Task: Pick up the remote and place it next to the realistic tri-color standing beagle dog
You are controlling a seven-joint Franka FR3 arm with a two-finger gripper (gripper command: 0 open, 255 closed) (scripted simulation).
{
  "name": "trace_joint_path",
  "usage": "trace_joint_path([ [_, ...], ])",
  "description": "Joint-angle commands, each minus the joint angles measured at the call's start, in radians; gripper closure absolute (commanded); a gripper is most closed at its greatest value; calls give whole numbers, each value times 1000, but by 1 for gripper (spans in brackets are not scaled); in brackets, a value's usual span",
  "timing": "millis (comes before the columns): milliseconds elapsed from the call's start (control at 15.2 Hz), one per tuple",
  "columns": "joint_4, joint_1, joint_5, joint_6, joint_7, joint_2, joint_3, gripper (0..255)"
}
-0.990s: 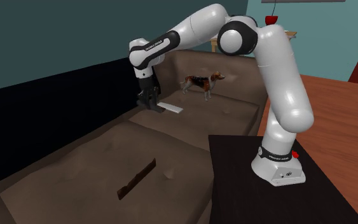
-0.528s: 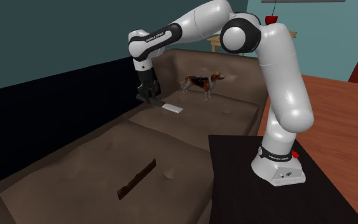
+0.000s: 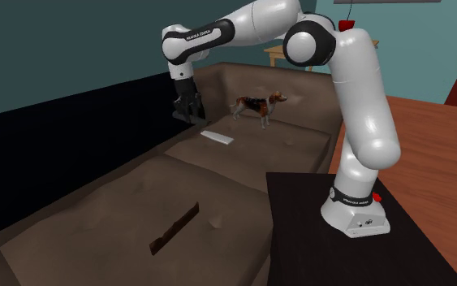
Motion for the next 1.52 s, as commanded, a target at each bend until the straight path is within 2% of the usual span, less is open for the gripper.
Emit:
trace_joint_path([
  [0, 21, -1, -1, -25, 2, -4, -1, 255],
  [726, 164, -9, -3, -169, 11, -6, -2, 255],
  [1056, 31, -59, -27, -128, -83, -93, -38, 255],
  [1452, -68, -126, -54, -98, -199, -160, -84, 255],
])
